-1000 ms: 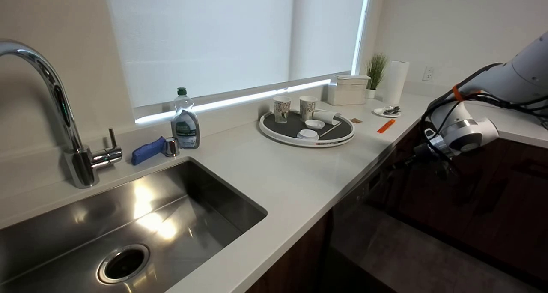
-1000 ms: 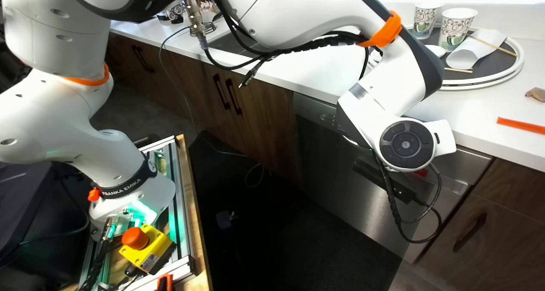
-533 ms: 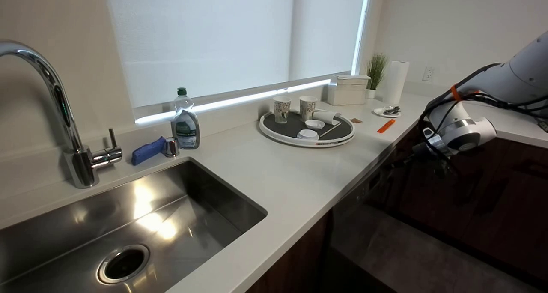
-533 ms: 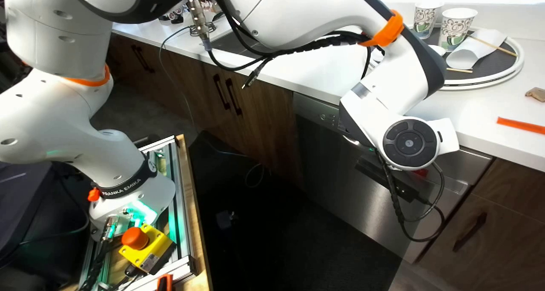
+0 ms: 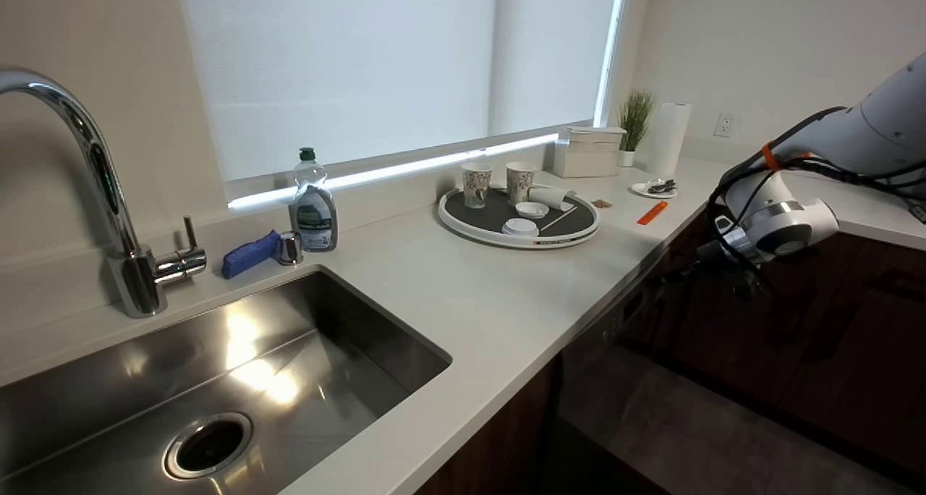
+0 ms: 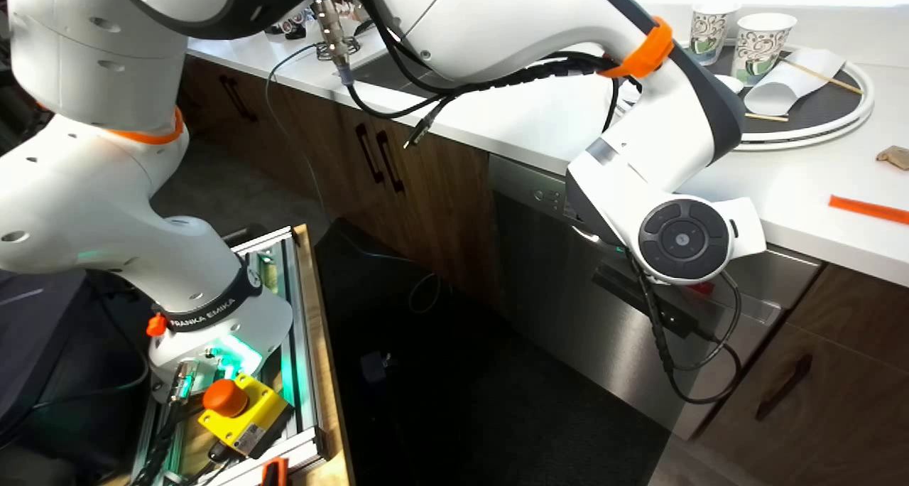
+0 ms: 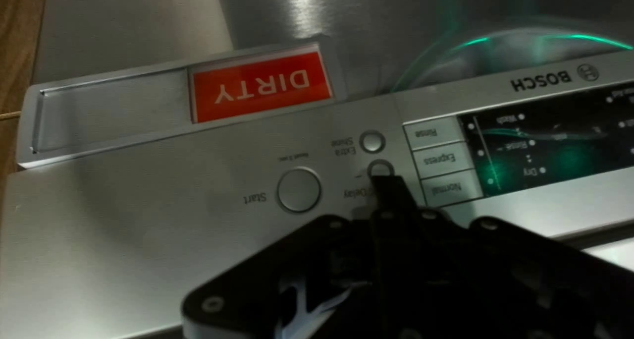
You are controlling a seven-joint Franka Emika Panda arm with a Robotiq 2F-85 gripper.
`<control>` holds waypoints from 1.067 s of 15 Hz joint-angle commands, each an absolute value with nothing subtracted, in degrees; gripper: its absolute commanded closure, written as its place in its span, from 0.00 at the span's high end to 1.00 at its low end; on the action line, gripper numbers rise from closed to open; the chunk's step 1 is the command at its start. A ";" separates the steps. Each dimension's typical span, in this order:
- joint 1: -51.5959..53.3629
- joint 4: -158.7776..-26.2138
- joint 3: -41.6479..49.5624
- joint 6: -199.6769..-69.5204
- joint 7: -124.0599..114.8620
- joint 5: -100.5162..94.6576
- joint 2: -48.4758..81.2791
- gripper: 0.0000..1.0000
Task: Press the button on the washing machine
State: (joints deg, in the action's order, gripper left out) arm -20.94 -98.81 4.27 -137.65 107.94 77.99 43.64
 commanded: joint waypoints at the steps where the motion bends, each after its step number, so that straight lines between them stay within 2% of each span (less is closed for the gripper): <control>1: -20.78 -95.92 3.98 -137.00 107.47 81.54 45.81 0.00; 16: -20.61 -95.82 4.46 -135.61 104.41 82.66 46.01 0.00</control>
